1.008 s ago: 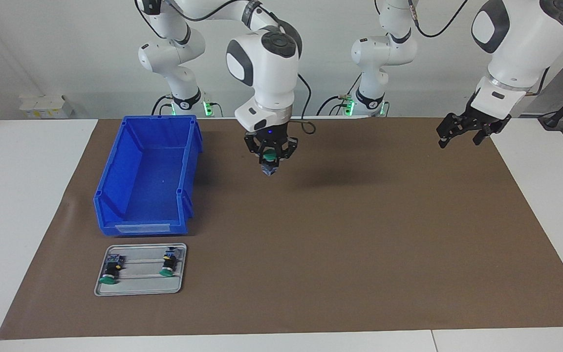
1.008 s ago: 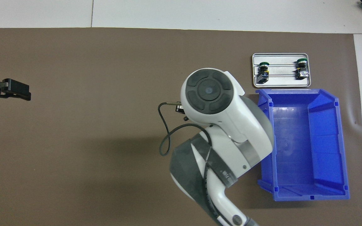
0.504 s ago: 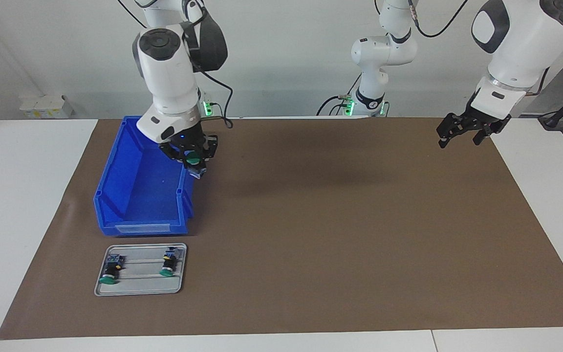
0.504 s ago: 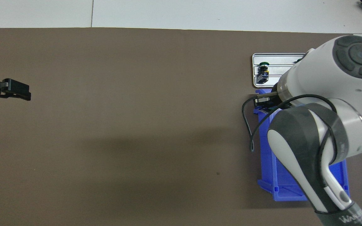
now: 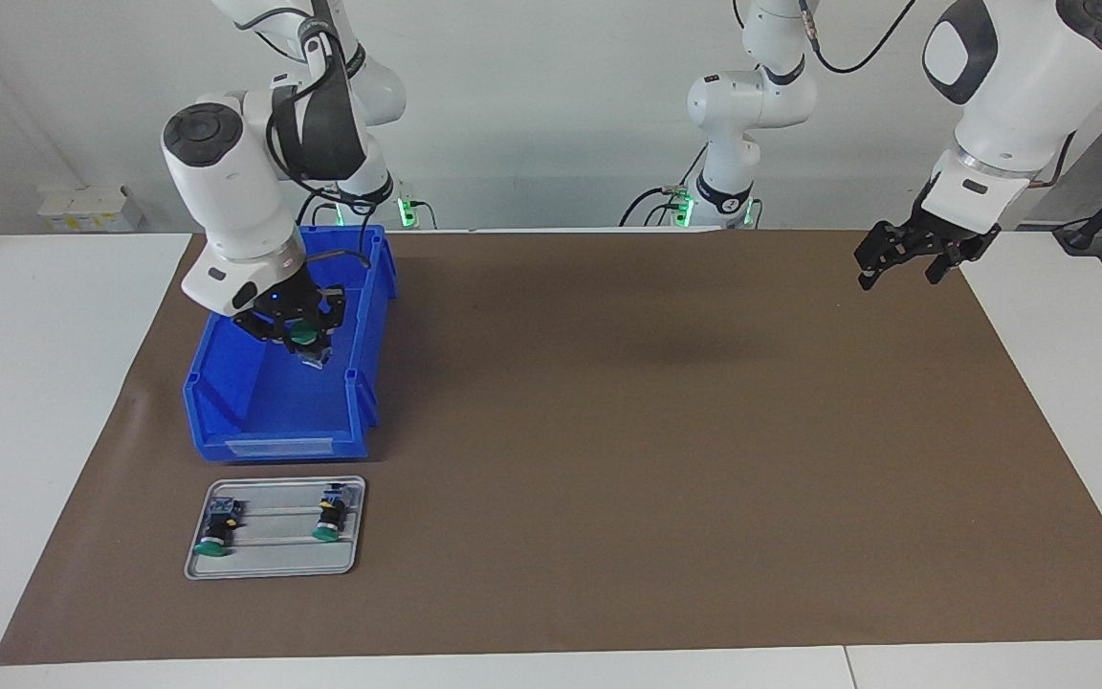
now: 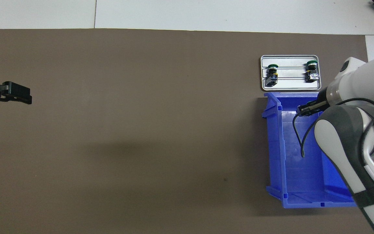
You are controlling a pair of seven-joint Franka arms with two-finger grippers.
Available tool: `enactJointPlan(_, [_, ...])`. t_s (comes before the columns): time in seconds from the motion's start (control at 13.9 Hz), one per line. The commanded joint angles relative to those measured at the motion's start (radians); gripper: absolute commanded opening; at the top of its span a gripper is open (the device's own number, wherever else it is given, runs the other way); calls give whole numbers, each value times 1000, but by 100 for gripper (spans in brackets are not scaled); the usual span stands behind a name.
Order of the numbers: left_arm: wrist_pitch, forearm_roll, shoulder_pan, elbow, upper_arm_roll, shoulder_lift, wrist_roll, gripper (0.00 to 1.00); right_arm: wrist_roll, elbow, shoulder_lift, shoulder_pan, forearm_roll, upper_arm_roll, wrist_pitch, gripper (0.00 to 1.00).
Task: Place and press button with both arms
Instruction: 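Carry the button with the right gripper over the blue bin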
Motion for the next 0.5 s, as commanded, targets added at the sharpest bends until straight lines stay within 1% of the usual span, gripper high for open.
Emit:
enactJointPlan(0.0, [-2,1,6,-30,-2,-28,3,100,-90,-82,-5,-45,18,16,95,0])
enactJointPlan(0.14, [-2,1,6,-30,-2,-28,3,100,-131,-92,31,-57,18,16,139,0])
enactJointPlan(0.43, [-2,1,6,-30,-2,-28,3,100,-139,-125,100,-76,18,16,260,0])
